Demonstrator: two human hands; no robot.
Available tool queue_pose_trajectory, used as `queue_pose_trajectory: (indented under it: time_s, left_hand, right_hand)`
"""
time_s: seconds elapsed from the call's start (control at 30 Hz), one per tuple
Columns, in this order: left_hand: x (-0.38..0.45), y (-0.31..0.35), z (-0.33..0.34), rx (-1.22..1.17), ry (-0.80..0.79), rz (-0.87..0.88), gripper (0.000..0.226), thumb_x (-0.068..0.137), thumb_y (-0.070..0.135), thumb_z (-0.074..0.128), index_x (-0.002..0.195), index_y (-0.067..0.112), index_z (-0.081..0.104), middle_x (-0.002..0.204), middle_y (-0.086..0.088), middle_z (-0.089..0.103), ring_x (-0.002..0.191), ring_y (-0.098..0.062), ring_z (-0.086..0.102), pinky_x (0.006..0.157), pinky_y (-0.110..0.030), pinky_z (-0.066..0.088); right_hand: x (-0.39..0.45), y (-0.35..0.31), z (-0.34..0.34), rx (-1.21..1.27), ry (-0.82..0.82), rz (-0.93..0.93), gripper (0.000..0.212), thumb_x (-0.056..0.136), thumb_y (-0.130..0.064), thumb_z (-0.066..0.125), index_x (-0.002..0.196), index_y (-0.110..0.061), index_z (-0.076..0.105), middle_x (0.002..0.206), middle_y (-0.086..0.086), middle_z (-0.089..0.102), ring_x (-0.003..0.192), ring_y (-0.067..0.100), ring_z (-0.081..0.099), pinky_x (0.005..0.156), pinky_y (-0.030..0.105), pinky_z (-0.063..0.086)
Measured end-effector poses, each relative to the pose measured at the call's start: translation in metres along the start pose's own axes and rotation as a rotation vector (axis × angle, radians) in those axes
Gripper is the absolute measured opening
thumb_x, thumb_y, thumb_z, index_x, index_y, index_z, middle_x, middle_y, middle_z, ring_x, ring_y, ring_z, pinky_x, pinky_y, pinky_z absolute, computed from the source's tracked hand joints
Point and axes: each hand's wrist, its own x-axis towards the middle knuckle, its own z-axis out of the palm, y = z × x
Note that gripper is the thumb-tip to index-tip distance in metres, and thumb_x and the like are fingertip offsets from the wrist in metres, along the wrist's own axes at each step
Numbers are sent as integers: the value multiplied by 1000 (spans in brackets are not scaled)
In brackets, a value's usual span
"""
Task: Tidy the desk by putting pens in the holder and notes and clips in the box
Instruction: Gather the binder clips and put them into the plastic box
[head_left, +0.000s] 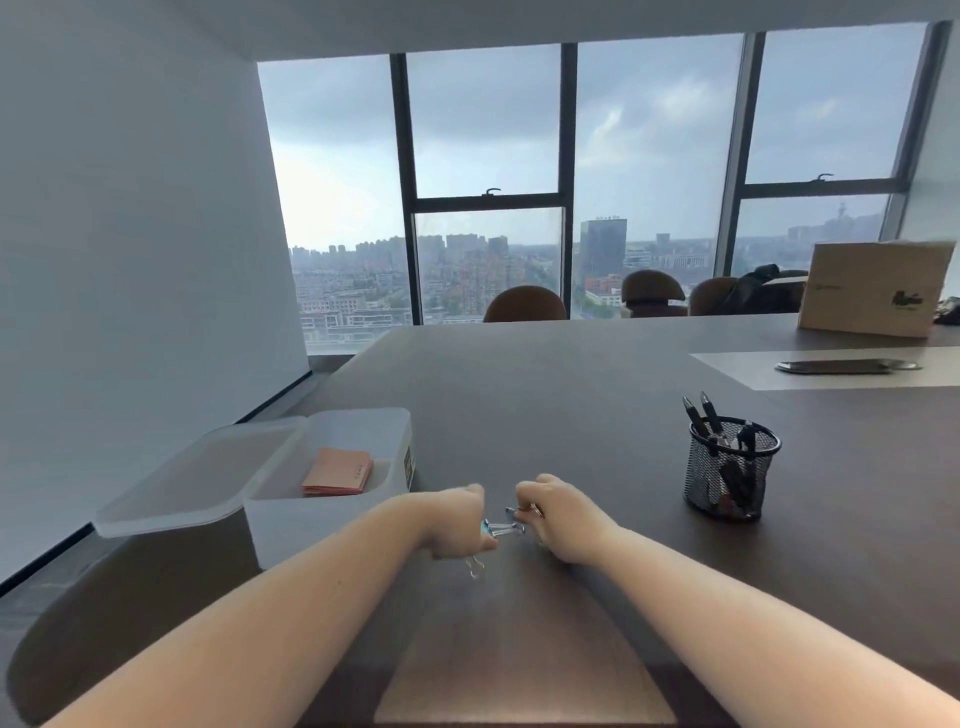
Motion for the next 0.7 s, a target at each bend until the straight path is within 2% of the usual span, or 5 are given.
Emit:
queue_pose_trajectory:
  time_s: [0.17, 0.3, 0.37, 0.57, 0.7]
  left_hand:
    - [-16, -4, -53, -137, 177, -36, 42, 94, 32, 52, 119, 1, 43, 103, -20, 62, 73, -27, 53, 53, -31, 39]
    - [-24, -36, -89, -376, 254, -82, 26, 96, 22, 52, 77, 9, 40, 61, -8, 39, 47, -17, 33, 41, -23, 30]
    - [-23, -58, -98, -425, 269, -125, 36, 96, 18, 51, 65, 11, 34, 58, -7, 33, 45, -17, 28, 40, -22, 27]
    - [-29, -111, -77, -360, 210, -305, 33, 97, 21, 51, 68, 11, 39, 57, -5, 34, 44, -16, 30, 38, -20, 27]
    - [-29, -128, -60, -273, 164, -362, 34, 94, 17, 48, 62, 11, 39, 57, -6, 38, 47, -17, 35, 45, -23, 30]
  right_hand:
    - [23, -23, -32, 117, 85, 9, 21, 94, -24, 55, 75, -17, 48, 88, 8, 47, 72, 23, 49, 60, 27, 36]
    - [51, -71, -62, 146, 9, -45, 22, 94, -28, 55, 82, -12, 46, 83, 10, 54, 64, 25, 54, 53, 28, 40]
    - [63, -96, -68, 150, -2, -86, 22, 94, -28, 55, 83, -12, 46, 83, 9, 53, 59, 21, 52, 51, 26, 38]
    - [85, -160, -50, 75, -144, -198, 18, 93, -28, 56, 88, -12, 48, 68, 1, 49, 51, 18, 47, 43, 23, 36]
    - [93, -182, -22, -89, -247, -211, 24, 92, -31, 55, 98, -7, 57, 90, 11, 60, 74, 28, 57, 60, 32, 47]
